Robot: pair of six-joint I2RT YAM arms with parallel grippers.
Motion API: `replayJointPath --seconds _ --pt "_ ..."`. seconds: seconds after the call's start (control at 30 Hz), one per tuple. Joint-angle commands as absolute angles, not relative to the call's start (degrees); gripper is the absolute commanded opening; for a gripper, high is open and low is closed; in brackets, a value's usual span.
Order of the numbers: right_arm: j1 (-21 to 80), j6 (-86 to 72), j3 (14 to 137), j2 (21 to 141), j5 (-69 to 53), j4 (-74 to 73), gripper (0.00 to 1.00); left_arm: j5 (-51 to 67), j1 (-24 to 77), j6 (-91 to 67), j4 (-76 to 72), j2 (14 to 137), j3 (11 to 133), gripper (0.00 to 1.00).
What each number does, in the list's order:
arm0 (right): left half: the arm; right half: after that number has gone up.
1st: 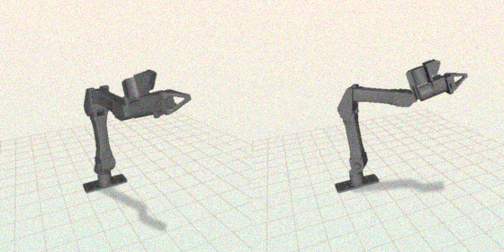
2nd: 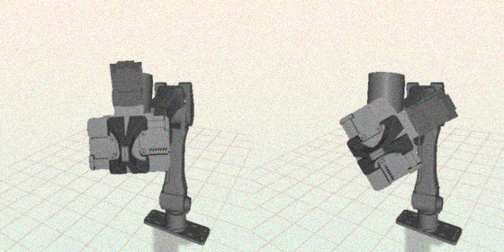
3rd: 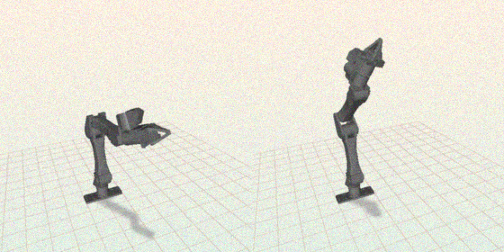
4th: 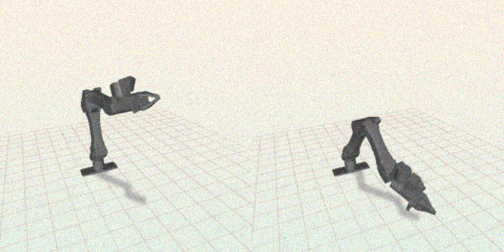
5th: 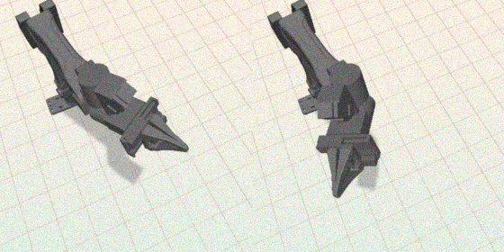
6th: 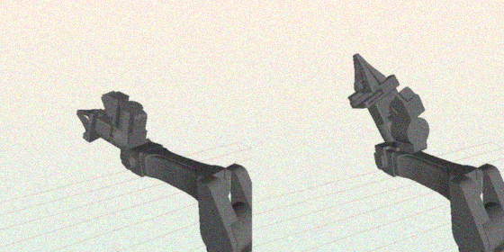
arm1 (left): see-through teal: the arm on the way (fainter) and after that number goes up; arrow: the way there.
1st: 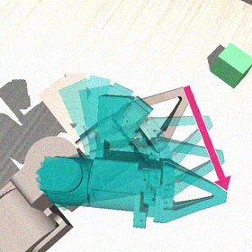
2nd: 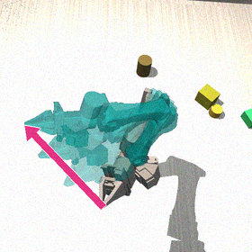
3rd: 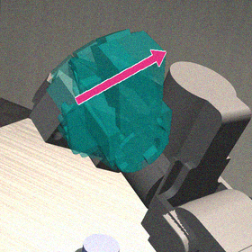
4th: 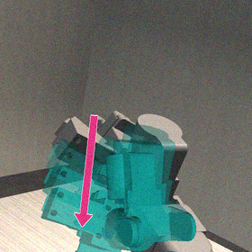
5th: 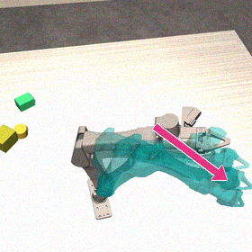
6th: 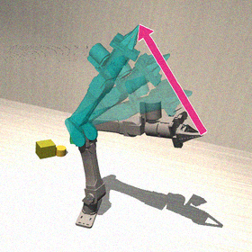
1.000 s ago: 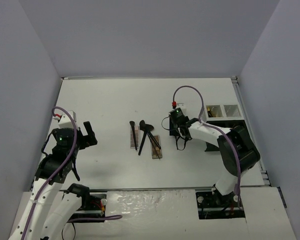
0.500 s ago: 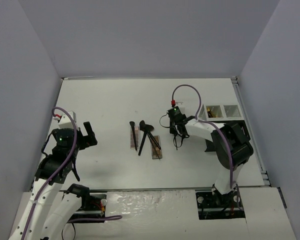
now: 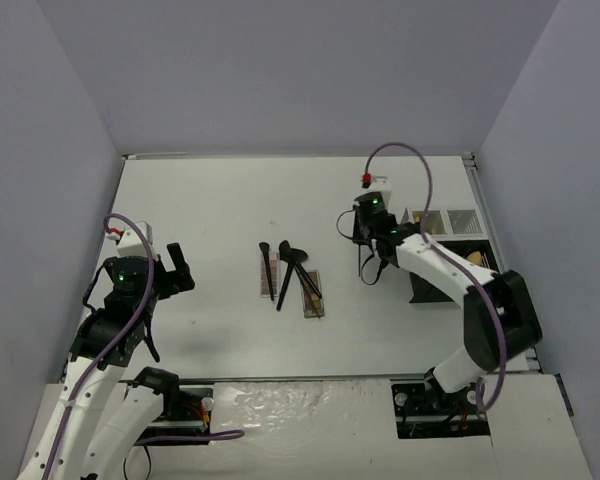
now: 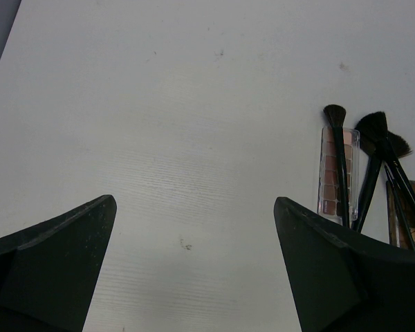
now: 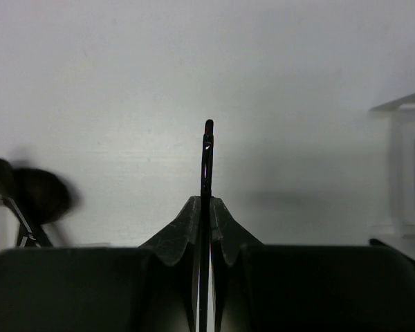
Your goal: Organize the makeup
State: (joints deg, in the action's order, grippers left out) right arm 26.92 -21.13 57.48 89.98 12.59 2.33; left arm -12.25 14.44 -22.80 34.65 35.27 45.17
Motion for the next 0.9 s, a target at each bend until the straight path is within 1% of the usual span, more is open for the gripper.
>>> replayJointPath --seconds 0.0,0.17,0.37,0.5,0.63,0.87 --pt "17.93 -17.44 59.79 74.62 21.86 8.7 0.0 -12.48 13.97 -23.2 32.7 35.52 46.33 0.97" --pt "8.46 -13.68 57.11 67.85 29.38 18.17 0.0 -12.18 13.97 -23.2 32.47 35.33 46.35 0.97" --pt "-1.12 -9.77 52.86 68.05 31.71 30.7 0.0 -11.97 14.06 -23.2 32.45 35.08 46.32 0.97" --pt "-3.52 -5.69 49.83 70.16 34.05 40.36 0.0 -11.78 14.06 -23.29 32.34 34.98 46.32 0.97" --pt "-4.78 -2.92 48.64 73.53 36.42 46.22 0.0 -11.68 14.14 -23.29 32.43 34.82 46.32 0.97" --pt "-5.11 -0.38 49.22 80.76 36.22 53.28 0.0 -12.04 14.06 -23.2 32.61 34.72 46.41 0.97"
